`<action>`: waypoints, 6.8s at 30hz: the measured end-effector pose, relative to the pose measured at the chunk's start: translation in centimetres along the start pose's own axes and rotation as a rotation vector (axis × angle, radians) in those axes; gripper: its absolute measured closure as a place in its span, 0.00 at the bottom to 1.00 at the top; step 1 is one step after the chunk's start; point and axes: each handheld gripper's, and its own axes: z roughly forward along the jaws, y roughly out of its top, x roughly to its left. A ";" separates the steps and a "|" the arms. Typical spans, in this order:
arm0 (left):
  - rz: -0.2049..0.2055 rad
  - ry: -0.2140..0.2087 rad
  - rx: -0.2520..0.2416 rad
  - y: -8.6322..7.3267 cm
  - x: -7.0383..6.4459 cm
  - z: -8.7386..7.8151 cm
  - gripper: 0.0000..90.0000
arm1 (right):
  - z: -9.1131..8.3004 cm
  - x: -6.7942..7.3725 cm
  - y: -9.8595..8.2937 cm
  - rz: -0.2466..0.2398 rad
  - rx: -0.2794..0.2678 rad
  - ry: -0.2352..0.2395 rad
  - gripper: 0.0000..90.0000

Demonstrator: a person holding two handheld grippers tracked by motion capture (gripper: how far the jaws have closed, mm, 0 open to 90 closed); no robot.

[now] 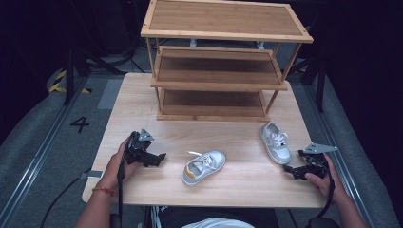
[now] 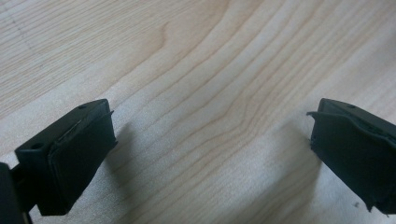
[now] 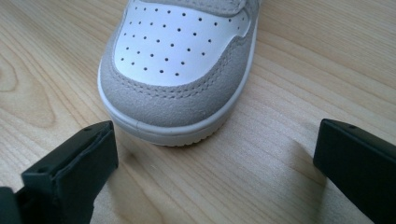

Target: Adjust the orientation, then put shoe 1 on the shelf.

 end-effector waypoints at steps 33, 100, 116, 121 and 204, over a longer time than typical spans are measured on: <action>0.337 -0.233 0.073 2.1 -7.4 -3.1 0.22 | 0.0 -0.1 0.0 -0.005 -0.001 0.001 0.00; 0.614 -0.462 0.202 7.9 -18.4 1.7 0.69 | 0.1 -0.1 0.1 -0.006 -0.001 0.003 0.00; 0.552 -0.411 0.144 9.8 -15.3 1.8 0.71 | 0.1 -0.1 0.1 -0.007 -0.001 0.003 0.00; 0.551 -0.382 0.131 11.1 -14.1 1.8 0.71 | 0.1 -0.1 0.1 -0.007 -0.001 0.003 0.00; 0.082 -0.006 -0.083 16.0 -5.5 8.8 0.24 | -0.1 0.0 -0.1 -0.001 -0.004 -0.007 0.01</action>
